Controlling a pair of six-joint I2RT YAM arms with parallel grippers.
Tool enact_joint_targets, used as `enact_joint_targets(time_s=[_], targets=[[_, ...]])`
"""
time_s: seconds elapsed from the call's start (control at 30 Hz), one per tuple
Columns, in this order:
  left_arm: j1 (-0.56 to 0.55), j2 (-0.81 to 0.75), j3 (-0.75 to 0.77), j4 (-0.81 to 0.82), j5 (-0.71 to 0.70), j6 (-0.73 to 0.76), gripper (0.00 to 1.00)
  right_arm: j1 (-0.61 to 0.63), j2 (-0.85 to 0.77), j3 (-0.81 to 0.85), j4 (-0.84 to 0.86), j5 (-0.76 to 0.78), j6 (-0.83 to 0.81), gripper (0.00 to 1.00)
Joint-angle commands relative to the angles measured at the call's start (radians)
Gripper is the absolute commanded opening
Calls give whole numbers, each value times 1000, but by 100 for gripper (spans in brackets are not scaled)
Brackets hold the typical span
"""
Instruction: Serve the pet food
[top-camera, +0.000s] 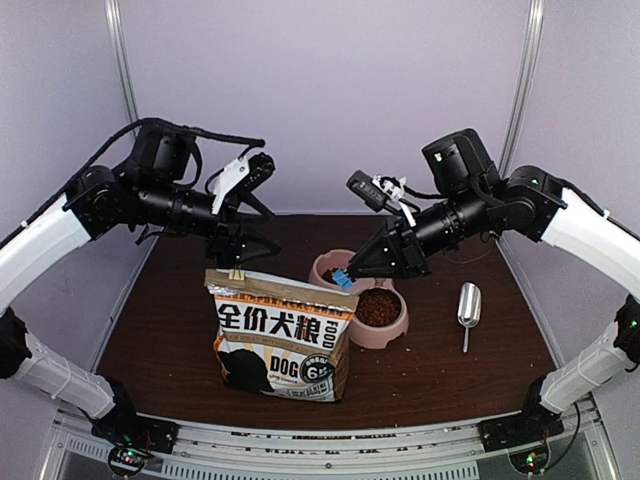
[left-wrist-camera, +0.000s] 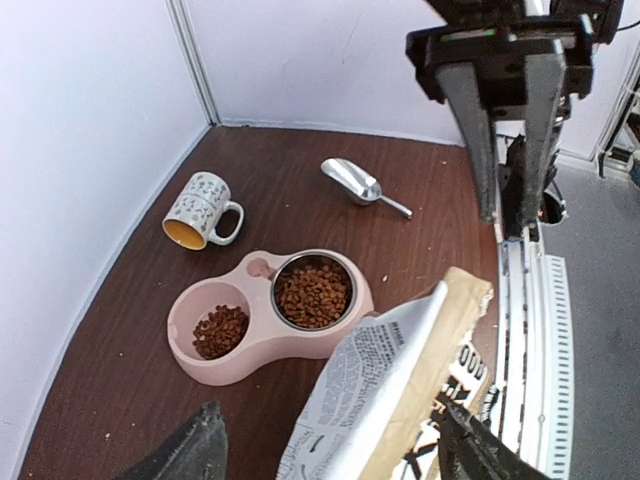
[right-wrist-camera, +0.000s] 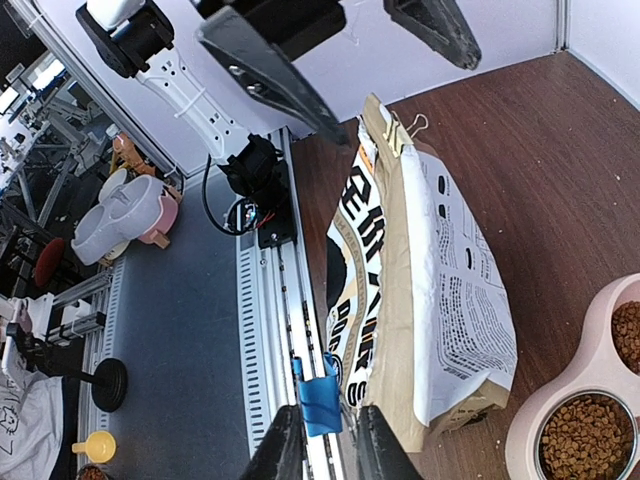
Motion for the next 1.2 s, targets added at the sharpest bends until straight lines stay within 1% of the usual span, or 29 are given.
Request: enact_joint_targets(time_s=[0.0, 0.1, 0.17, 0.3, 0.43, 0.77, 0.83, 0.87, 0.93, 1.17], targets=[[24, 121, 85, -181, 56, 236, 70, -7, -14, 15, -27, 31, -11, 0], [32, 160, 80, -189, 102, 248, 65, -8, -8, 11, -30, 34, -14, 0], [31, 185, 82, -200, 88, 250, 60, -8, 11, 28, -50, 55, -22, 0], [33, 220, 81, -213, 100, 257, 52, -7, 60, 100, -117, 103, -25, 0], [33, 245, 71, -219, 120, 261, 41, -7, 110, 164, -181, 145, -26, 0], [33, 284, 43, -231, 217, 260, 11, -1, 242, 287, -314, 161, -26, 0], [32, 284, 39, -231, 227, 260, 2, 2, 259, 304, -346, 167, -31, 0], [33, 283, 39, -231, 232, 259, 0, 2, 266, 311, -355, 175, -34, 0], [33, 281, 37, -231, 242, 259, 0, 2, 273, 323, -372, 196, -35, 0], [32, 268, 37, -231, 267, 257, 0, 2, 318, 388, -430, 192, -31, 0]])
